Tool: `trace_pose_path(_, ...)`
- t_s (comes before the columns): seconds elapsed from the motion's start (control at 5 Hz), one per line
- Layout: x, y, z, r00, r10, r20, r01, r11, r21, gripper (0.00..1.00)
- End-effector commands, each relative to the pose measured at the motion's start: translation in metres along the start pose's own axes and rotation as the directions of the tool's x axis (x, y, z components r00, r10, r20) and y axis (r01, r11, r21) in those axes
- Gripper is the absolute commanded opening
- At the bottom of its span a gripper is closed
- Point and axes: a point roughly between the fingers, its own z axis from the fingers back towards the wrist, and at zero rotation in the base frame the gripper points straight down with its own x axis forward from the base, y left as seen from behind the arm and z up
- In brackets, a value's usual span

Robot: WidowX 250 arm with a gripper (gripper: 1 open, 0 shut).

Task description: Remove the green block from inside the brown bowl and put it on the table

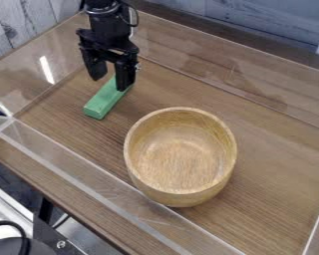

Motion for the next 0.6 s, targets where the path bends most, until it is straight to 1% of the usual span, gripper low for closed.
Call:
trace_pose_path(0.0,0.0097,0.0006,0.0225,0.997,-0.007,0.074,0.005,0.999,0.031,1.00)
trace_pose_path(0.4,0.0115,-0.0017,0.0247,0.997,-0.005,0.082,0.003,1.000,0.028,1.00)
